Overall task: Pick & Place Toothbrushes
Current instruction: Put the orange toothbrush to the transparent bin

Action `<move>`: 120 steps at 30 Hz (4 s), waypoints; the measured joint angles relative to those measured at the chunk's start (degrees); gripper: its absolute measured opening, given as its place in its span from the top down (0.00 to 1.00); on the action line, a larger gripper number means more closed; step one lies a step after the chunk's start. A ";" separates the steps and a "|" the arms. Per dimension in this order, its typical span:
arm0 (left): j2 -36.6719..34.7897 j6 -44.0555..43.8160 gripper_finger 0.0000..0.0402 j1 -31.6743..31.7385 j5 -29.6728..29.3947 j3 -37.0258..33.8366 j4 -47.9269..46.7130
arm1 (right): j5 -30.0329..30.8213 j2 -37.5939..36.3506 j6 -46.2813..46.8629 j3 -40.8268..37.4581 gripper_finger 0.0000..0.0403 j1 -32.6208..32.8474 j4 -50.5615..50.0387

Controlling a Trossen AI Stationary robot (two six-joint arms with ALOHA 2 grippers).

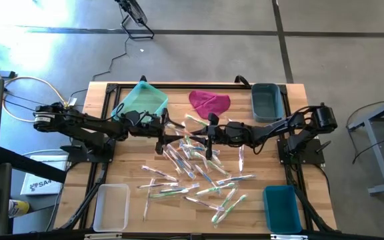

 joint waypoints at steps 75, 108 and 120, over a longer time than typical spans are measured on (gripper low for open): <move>-0.02 -0.20 0.90 0.02 0.13 0.00 -0.49 | 2.01 -10.01 0.00 0.11 0.39 0.17 -18.92; -6.19 -22.99 0.90 -0.83 0.87 32.78 -80.67 | 4.72 -20.00 7.72 -0.02 0.43 0.15 -41.17; -13.38 -40.17 0.90 -10.22 1.79 34.80 -102.71 | 4.46 -18.21 15.42 -0.04 0.43 0.15 -40.73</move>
